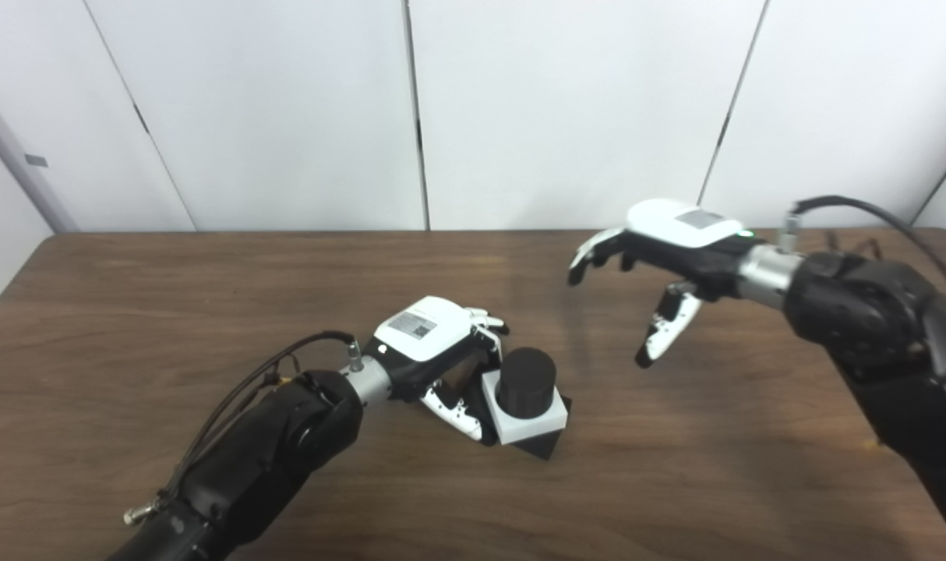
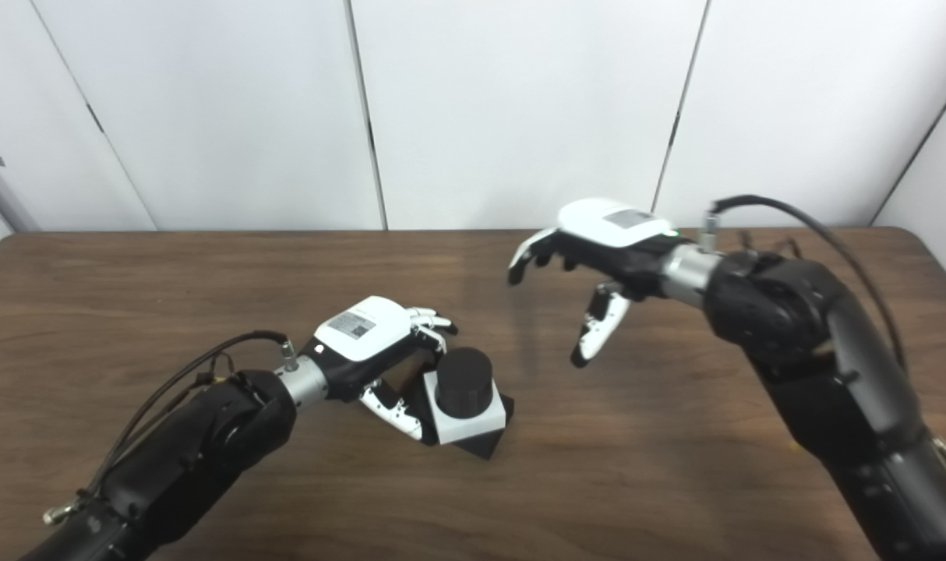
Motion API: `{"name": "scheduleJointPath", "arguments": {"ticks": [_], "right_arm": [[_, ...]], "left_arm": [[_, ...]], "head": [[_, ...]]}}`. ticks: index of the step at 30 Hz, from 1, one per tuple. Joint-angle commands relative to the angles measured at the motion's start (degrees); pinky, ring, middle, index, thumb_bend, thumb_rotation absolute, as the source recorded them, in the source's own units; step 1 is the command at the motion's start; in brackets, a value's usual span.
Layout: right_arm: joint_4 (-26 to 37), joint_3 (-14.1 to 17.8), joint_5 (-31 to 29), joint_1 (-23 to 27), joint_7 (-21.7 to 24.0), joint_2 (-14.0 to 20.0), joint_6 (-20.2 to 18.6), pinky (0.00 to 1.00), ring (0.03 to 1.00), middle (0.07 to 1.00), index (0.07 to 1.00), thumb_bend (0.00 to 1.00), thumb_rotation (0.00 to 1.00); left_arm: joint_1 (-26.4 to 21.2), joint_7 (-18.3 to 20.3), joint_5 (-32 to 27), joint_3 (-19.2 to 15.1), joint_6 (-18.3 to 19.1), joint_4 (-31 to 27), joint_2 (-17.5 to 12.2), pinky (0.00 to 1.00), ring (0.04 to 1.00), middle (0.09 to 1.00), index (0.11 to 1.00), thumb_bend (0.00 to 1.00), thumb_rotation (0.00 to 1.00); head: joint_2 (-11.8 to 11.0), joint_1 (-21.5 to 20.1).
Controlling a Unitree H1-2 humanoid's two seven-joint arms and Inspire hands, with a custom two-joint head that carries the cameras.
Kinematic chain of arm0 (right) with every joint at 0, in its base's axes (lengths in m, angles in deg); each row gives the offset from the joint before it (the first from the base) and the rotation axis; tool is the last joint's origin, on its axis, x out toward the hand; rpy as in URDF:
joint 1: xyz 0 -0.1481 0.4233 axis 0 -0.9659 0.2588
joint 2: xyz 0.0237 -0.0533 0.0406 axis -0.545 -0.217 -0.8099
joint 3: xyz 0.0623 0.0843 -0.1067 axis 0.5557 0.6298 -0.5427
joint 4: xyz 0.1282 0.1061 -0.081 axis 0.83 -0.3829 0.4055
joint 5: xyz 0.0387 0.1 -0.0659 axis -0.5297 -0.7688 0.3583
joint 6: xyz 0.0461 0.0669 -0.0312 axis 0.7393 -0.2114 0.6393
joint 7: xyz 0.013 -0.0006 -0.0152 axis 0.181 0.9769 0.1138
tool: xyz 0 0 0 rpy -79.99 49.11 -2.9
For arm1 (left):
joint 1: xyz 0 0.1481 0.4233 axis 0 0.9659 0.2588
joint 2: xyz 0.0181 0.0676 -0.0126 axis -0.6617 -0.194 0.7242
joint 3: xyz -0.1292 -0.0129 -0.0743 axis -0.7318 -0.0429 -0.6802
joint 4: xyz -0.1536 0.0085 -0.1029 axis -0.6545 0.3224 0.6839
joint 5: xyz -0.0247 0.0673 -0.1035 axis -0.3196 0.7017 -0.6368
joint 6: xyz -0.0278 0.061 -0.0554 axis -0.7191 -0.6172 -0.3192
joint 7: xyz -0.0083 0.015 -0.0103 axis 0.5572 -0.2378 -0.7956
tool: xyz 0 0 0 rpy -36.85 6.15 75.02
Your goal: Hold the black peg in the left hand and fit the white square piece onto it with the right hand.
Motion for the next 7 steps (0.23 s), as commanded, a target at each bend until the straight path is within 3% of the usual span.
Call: {"name": "scheduleJointPath", "arguments": {"ticks": [1, 7], "right_arm": [[1.5, 2.5, -1.3, 0.4, -3.9, 0.7, -0.3, 0.64, 0.787, 0.818, 0.717, 0.77, 0.11], [1.7, 9.1, -5.2, -6.1, -12.5, -3.5, -2.5, 0.66, 0.785, 0.807, 0.714, 0.74, 0.05]], "left_arm": [[2.5, 3.5, 3.1, 2.4, -0.4, 2.3, -0.7, 0.8, 0.894, 0.868, 0.489, 0.52, 0.07], [2.3, 3.9, 3.0, 2.5, -0.2, 2.6, -0.6, 0.81, 0.901, 0.872, 0.489, 0.52, 0.07]], "head": [[-0.1, -0.1], [-0.3, -0.3]]}}
